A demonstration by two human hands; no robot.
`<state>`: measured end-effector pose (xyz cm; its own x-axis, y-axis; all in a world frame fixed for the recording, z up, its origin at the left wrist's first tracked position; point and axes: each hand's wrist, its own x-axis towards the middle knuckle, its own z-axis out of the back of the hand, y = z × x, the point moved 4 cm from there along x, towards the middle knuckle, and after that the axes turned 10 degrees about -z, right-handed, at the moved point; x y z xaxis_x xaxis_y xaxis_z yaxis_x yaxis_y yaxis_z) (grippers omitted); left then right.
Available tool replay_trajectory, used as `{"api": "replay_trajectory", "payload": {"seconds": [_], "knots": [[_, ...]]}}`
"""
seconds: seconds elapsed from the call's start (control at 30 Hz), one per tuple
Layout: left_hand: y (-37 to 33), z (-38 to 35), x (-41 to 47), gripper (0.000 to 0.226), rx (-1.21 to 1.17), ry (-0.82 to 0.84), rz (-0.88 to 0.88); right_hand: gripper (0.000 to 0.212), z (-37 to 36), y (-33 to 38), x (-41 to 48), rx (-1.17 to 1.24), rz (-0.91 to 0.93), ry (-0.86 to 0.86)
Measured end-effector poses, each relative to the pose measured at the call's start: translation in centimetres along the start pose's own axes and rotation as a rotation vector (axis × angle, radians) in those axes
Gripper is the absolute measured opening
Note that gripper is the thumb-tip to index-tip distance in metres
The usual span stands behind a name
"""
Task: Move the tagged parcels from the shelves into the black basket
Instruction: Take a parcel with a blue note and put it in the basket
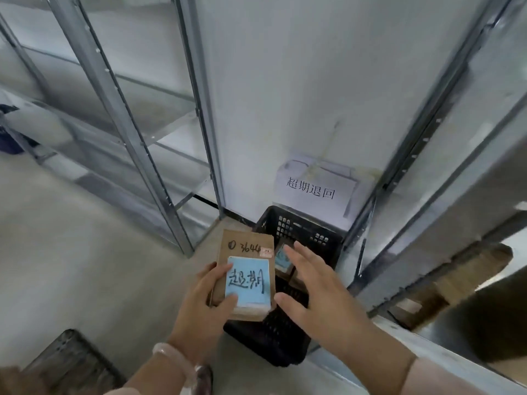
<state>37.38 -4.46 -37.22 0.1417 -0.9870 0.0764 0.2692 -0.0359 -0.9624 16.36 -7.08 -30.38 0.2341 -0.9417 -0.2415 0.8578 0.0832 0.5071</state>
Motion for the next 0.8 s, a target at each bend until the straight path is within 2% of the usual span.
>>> {"api": "replay_trajectory", "payload": {"seconds": [0.13, 0.4, 0.57, 0.7, 0.8], "knots": [[4.2, -1.0, 6.1, 0.052, 0.041, 0.129, 0.019, 0.078, -1.5, -0.5, 4.3, 0.007, -0.114, -0.023], [13.3, -5.8, 20.6, 0.05, 0.032, 0.504, 0.075, 0.074, -4.4, -5.1, 14.7, -0.052, -0.51, -0.127], [18.8, -11.7, 26.3, 0.05, 0.059, 0.647, 0.09, 0.072, -6.4, -9.5, 19.1, -0.007, -0.722, -0.194], [23.5, -17.5, 28.7, 0.049, 0.073, 0.785, 0.096, 0.074, -8.7, -12.8, 20.4, 0.008, -0.815, -0.218], [26.8, -21.6, 29.6, 0.049, 0.105, 0.826, 0.07, 0.076, -11.1, -14.7, 20.9, 0.002, -0.849, -0.212]]}}
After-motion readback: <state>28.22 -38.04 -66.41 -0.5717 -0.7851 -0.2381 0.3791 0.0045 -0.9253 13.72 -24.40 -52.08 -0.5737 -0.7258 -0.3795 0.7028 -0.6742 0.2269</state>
